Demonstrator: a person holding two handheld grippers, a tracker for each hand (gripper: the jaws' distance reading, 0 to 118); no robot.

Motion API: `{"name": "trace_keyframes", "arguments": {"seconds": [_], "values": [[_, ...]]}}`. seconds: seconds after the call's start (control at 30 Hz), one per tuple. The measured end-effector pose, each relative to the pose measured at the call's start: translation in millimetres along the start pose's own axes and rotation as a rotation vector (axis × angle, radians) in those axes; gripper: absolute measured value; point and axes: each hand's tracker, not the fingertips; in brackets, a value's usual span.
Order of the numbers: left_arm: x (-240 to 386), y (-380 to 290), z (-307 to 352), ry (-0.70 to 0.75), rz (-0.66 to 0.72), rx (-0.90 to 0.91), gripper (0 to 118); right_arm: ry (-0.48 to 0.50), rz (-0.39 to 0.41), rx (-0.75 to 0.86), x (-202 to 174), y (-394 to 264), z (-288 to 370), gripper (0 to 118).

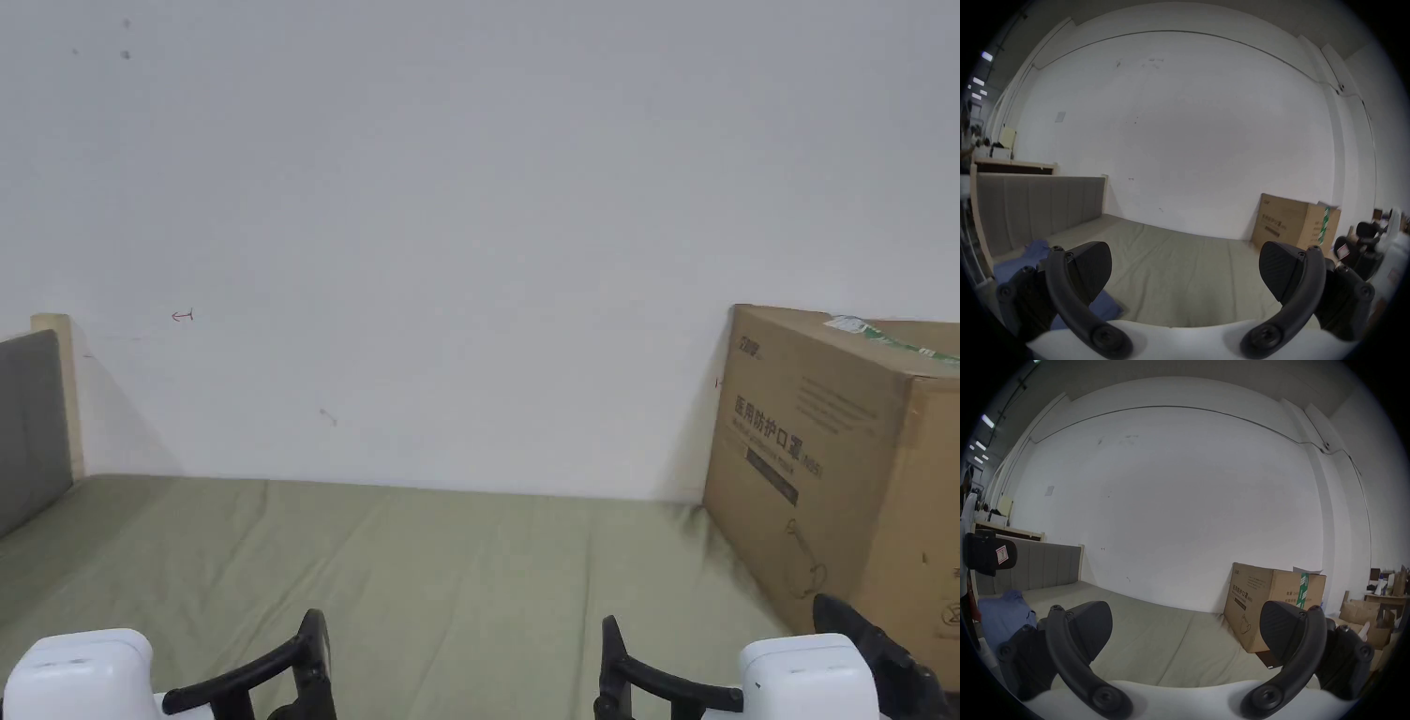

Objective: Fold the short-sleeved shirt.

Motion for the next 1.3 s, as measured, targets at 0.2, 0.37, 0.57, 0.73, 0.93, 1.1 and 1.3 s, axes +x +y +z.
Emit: {"name": "trace_keyframes", "arguments": {"seconds": [0.2,0.37,0.57,0.73,0.93,1.1,1.3], "values": [[8,8,12,0.045,-0.237,0.088,118,-0.013,-0.227,-0.032,10,-4,1,118],[13,9,12,0.023,-0.259,0.094,118,-0.031,-0.276,-0.05,18,-5,2,118],[12,7,16,-0.01,-0.206,0.088,14,-0.022,-0.265,-0.072,20,-5,5,68],[6,12,13,0.027,-0.15,0.095,0,0.003,-0.335,-0.096,21,-5,4,0],[-3,11,13,0.067,-0.156,0.076,0,-0.027,-0.274,-0.107,8,-14,0,0],[-27,8,18,0.166,-0.105,0.078,0,0.065,-0.275,-0.12,-15,-12,-14,0],[-82,15,49,0.37,-0.113,0.089,0,0.244,-0.261,-0.096,-79,-5,-36,0]]}}
